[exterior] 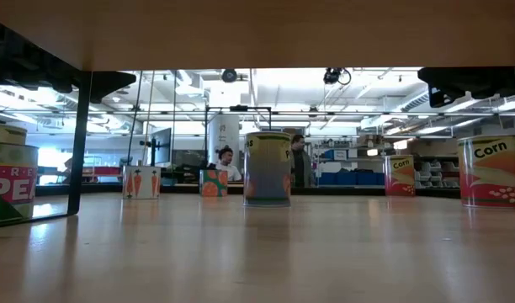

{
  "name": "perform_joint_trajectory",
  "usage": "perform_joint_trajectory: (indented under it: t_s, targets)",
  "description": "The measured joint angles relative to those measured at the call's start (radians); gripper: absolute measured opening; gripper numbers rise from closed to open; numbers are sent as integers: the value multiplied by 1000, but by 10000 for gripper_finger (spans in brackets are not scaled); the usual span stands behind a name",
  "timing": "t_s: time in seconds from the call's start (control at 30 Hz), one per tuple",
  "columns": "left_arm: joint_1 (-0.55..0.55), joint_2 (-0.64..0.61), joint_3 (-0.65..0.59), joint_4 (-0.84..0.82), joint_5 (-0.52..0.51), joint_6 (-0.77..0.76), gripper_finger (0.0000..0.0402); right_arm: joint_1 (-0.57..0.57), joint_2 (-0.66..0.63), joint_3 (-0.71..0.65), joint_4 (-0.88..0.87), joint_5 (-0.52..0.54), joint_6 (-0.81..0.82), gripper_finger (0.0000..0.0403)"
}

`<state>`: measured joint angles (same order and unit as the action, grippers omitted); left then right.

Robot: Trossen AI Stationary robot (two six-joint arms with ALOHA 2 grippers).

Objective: Pick and place cans onto a shelf

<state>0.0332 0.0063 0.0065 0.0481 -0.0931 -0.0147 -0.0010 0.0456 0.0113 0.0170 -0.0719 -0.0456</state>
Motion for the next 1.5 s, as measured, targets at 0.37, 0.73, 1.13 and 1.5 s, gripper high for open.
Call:
perform_joint_trajectory:
  t_s: [0.37,0.73,1.13,1.5]
  targets:
    - [0,0,0,0,0,0,316,0,0,0,0,0,0,17]
    - [0,0,0,6,5,-74,316,0,0,0,0,0,0,17]
    - [-1,248,204,-160,-171,-480,315,0,0,0,12,0,0,17]
    - [76,725,601,-497,-565,-531,315,0,0,0,15,0,0,17]
